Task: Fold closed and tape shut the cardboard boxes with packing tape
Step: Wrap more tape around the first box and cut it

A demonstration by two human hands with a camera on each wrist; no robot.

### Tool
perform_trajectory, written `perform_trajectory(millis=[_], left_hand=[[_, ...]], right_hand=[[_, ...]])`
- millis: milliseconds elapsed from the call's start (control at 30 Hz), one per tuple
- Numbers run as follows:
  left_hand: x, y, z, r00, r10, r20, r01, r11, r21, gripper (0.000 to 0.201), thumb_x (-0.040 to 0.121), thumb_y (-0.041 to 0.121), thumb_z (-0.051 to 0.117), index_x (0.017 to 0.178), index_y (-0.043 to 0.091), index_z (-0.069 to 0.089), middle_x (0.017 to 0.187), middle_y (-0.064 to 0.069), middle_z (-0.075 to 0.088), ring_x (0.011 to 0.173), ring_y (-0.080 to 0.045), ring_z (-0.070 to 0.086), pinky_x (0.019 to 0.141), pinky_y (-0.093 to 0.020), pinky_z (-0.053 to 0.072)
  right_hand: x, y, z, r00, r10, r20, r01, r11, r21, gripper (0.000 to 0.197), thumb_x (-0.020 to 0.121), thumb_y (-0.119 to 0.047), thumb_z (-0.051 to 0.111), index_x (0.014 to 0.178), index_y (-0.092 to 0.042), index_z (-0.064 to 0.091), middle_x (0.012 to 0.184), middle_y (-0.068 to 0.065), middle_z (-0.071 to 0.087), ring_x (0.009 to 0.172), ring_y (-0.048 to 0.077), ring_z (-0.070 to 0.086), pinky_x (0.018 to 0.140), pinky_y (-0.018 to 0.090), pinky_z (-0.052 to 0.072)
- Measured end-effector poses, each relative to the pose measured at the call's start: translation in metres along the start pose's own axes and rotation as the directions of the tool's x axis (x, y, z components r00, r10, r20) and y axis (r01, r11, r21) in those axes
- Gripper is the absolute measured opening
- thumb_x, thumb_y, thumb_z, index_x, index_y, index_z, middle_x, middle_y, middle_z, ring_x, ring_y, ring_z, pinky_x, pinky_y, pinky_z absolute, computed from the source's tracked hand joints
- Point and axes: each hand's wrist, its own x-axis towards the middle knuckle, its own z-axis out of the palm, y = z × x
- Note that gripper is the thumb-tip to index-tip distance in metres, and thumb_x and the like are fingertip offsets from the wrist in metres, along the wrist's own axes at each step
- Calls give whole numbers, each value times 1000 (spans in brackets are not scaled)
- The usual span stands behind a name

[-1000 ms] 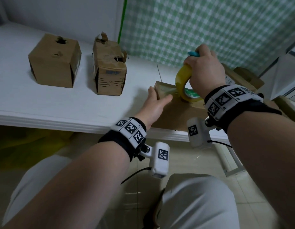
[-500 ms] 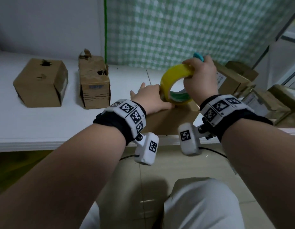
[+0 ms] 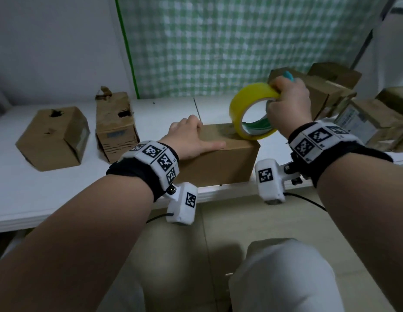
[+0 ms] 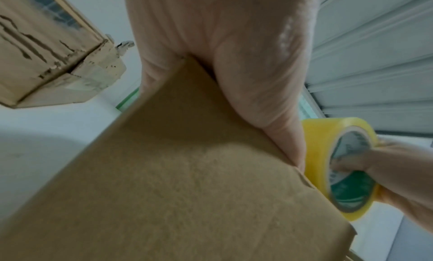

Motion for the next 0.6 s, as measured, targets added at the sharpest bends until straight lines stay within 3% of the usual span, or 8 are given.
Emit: perform_trajectory(millis=[67,167,300,400,500,600], left_hand=[[1,2,0,1000,0,13,0,1000,14,84,68,75,57,129,20,38,128,-2,42,120,-23,36,91,-34,32],[3,4,1,1000,0,12,0,1000,28,84,69,74,57,131,20,37,130,-2,41,122,-23,35,92,-34,32],[4,5,-1,1000,-12,12,12,998,56,87,68,77,55,132,22,37,133,-2,42,124,-24,36,102,-41,34],[6,7,-4,999,-35,40,28,987,160,88,69,82,47,133,23,35,136,-1,43,127,-25,39,109,-54,22],[7,12,-5,998,-18,61,4,974,225,86,74,81,42,133,19,34,131,-1,50,123,-23,46,111,-58,8],[6,11,-6,998,3,58,-15,977,215,83,77,77,43,133,17,35,126,-2,54,119,-23,49,112,-57,9]], right_hand=[[0,5,-9,998,-59,-12,57,992,-110,39,85,4,44,119,-10,56,126,19,42,103,37,49,79,34,38],[-1,6,-8,989,-142,-38,131,969,-209,35,83,7,44,114,-7,55,120,20,43,89,42,53,73,41,42],[2,12,-6,990,-135,-42,128,982,-141,34,84,2,46,114,-8,58,117,21,47,94,41,53,78,41,44],[-4,21,-3,997,72,22,-74,995,61,24,83,-10,55,106,-6,63,104,19,61,97,37,58,84,43,50],[-20,22,8,918,331,217,-391,844,368,16,78,-14,64,95,-12,62,96,12,64,92,33,64,76,49,57],[-26,11,21,904,338,261,-420,811,407,22,74,-21,68,94,-17,60,102,12,65,97,33,62,84,49,54]])
